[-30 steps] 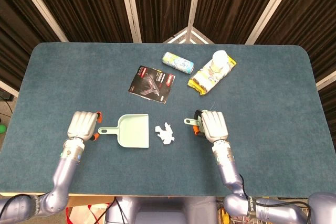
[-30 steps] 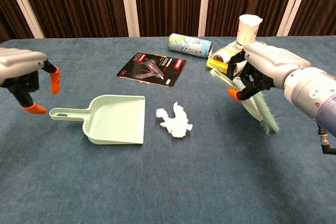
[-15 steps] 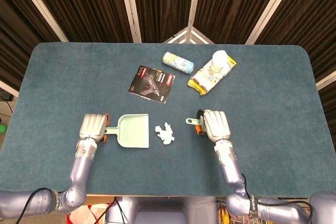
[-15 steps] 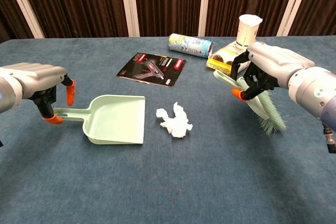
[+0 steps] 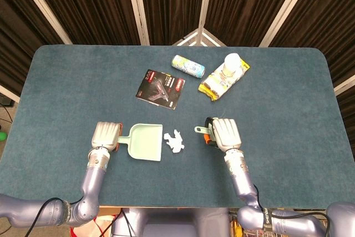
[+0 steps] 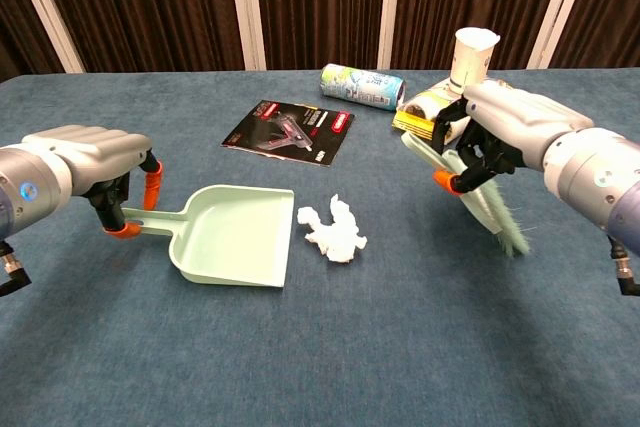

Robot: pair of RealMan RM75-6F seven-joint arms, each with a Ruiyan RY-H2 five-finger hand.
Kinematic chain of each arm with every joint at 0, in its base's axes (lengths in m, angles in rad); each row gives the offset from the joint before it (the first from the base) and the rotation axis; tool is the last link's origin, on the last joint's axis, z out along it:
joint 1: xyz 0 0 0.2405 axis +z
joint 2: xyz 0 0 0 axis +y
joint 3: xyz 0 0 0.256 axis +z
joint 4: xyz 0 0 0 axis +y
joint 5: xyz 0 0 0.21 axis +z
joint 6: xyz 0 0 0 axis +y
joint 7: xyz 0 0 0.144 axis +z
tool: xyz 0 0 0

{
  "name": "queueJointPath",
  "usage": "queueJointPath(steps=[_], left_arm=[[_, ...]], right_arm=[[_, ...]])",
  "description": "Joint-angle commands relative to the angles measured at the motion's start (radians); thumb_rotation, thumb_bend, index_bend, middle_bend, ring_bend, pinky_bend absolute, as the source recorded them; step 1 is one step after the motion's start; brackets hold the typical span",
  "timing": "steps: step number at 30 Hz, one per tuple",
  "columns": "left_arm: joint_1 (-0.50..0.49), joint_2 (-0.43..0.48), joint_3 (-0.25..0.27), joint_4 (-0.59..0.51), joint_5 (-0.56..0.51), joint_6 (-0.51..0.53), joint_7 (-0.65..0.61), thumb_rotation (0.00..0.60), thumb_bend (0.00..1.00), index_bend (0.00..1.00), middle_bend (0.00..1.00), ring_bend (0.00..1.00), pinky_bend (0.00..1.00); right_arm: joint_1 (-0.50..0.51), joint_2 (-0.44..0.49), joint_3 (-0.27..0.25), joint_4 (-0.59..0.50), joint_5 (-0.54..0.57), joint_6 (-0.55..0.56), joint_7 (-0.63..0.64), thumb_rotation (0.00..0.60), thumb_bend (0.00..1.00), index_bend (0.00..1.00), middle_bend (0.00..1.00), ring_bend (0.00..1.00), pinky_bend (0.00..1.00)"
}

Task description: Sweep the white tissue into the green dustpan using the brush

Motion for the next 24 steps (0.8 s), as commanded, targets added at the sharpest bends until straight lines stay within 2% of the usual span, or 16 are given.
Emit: queueJointPath(steps=[1,12,24], left_arm=[[-0.009,-0.005,-0.003,0.0,-0.005,0.003,0.003,0.6,0.51,0.59,1.0,0.98,1.0],[-0.057,-0.051,-0.026,0.028,-0.043,0.01,0.021,0.6,0.51,0.59,1.0,0.98,1.0],[-0.088,-0.085,-0.034,0.049,-0.07,0.016,0.018,0.6,0.51,0.59,1.0,0.98,1.0]], right_arm=[[0.004,-0.003,0.004,-0.017,0.005,0.005,-0.006,0.6,0.46,0.77,0.86,0.87,0.73],[0.034,-0.048,0.02,-0.026,0.037,0.021,-0.042,0.6,0.46,0.77,0.86,0.87,0.73],[0.096,-0.118,0.078,-0.121,0.147,0.057,-0.143,0.6,0.47,0.78,0.86,0.87,0.73]])
